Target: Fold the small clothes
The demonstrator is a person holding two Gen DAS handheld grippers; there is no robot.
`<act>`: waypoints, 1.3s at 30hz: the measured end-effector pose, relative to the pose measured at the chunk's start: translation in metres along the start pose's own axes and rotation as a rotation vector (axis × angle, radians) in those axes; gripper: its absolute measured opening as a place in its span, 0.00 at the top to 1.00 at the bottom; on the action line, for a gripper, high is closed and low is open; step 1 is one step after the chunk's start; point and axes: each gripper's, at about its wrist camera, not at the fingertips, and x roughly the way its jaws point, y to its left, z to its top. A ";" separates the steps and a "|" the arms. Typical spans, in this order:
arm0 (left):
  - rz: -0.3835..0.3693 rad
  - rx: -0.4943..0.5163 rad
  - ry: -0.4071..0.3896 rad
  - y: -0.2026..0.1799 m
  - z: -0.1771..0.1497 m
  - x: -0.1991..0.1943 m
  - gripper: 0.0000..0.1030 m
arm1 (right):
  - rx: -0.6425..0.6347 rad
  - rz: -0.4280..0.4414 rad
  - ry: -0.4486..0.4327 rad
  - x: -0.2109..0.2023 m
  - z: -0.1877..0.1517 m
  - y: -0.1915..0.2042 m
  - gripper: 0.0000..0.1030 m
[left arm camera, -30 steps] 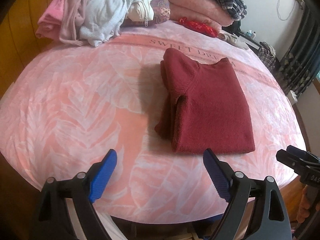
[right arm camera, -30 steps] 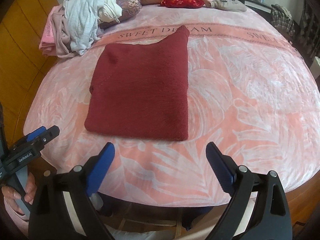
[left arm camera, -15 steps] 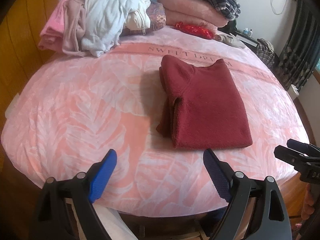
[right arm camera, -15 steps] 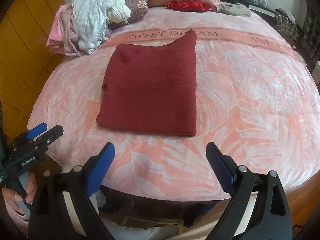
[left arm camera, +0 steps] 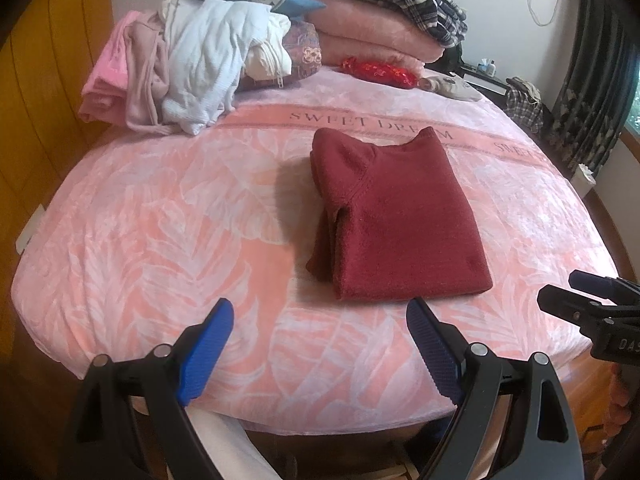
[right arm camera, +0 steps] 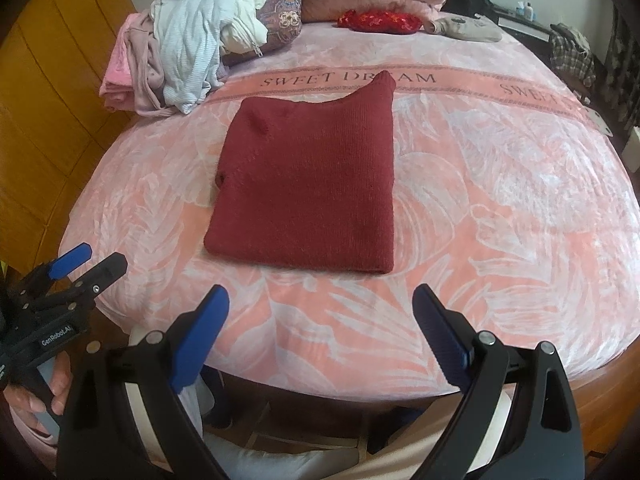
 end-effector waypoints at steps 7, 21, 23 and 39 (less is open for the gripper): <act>0.013 0.016 -0.010 -0.004 -0.002 -0.005 0.14 | 0.005 0.000 -0.006 -0.005 -0.001 0.002 0.10; 0.039 0.023 -0.027 -0.005 0.001 -0.009 0.14 | 0.012 0.005 -0.013 -0.007 -0.001 0.002 0.10; 0.041 0.023 -0.027 -0.005 0.002 -0.009 0.14 | 0.012 0.006 -0.014 -0.007 -0.001 0.003 0.10; 0.050 0.033 -0.034 -0.008 0.006 -0.013 0.14 | -0.002 0.006 -0.007 -0.006 0.003 0.005 0.10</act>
